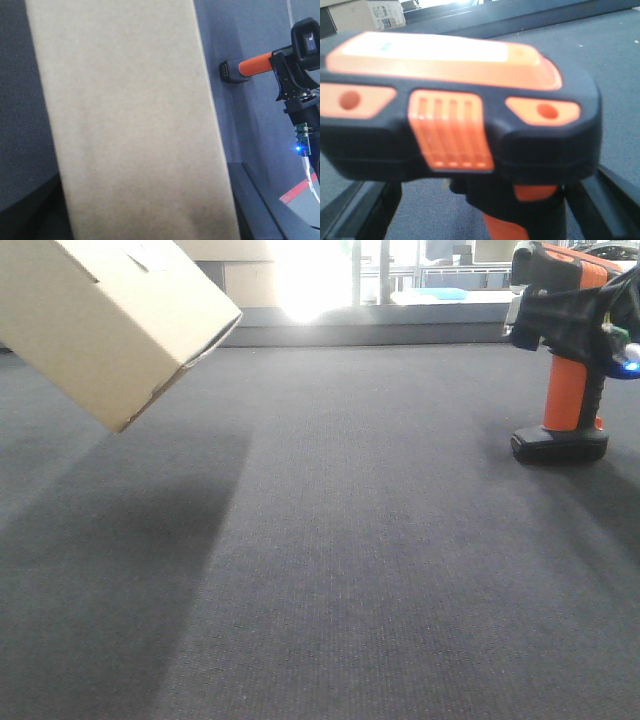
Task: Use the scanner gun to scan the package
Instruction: 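Lower the right gripper onto the orange scanner gun and grasp it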
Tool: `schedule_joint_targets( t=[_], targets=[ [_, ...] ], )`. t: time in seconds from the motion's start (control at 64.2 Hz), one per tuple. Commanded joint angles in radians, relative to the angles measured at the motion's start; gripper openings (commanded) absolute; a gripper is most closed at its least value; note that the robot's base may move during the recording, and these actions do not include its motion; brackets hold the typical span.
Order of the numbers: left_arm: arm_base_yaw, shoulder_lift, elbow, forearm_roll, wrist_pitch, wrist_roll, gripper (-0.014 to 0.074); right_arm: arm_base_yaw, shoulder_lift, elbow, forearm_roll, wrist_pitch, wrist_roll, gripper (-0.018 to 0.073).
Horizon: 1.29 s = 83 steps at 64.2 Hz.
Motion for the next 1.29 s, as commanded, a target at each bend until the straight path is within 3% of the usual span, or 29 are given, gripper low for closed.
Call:
schedule_joint_targets(
  t=[0.0, 0.311, 1.277],
  targets=[
    [0.001, -0.015, 0.000, -0.022, -0.018, 0.003, -0.0111, 0.001, 0.008, -0.008, 0.020, -0.027, -0.001, 0.0568],
    [0.001, -0.015, 0.000, -0.022, -0.039, 0.003, -0.0111, 0.001, 0.008, -0.008, 0.056, -0.090, -0.001, 0.0568],
    [0.001, -0.015, 0.000, -0.022, -0.043, 0.003, -0.0111, 0.000, 0.010, -0.055, 0.057, -0.039, -0.001, 0.0568]
  ],
)
